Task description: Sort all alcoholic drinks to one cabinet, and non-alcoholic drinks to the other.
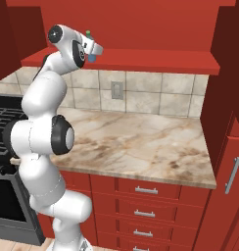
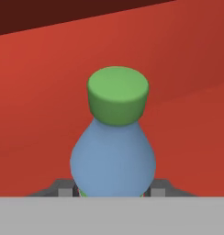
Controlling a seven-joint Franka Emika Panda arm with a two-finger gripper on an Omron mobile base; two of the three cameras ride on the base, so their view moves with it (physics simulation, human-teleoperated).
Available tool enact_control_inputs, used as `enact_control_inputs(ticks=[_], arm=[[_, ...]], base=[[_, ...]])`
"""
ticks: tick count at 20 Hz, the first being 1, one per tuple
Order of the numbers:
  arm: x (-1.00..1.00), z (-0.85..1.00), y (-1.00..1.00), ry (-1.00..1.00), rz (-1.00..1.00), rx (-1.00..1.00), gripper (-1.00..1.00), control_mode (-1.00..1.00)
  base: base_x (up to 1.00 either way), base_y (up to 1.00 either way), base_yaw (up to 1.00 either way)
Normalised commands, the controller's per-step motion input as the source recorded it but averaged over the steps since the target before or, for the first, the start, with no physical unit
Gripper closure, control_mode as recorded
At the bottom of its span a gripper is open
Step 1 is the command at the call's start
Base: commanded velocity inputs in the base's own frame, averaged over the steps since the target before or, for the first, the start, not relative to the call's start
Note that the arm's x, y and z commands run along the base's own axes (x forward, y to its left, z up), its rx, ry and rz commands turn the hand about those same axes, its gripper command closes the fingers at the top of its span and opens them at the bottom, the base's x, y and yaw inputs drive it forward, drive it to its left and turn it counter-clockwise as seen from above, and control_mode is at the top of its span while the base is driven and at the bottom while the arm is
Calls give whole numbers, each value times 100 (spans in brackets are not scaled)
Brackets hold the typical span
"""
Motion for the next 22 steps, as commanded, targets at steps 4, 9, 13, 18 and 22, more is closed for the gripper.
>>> enact_control_inputs(ticks=[4, 9, 13, 18, 22], arm=[[0, -5, 0, 0, 0, 0, 100, -100], [11, -1, 0, 0, 2, 0, 100, -100], [33, -5, 2, 0, 4, 0, 100, -100], [43, -5, 5, 0, 7, 0, 100, -100], [38, -12, 5, 0, 11, 0, 100, -100]], base=[[0, 0, 0], [0, 0, 0], [0, 0, 0], [0, 0, 0], [0, 0, 0]])
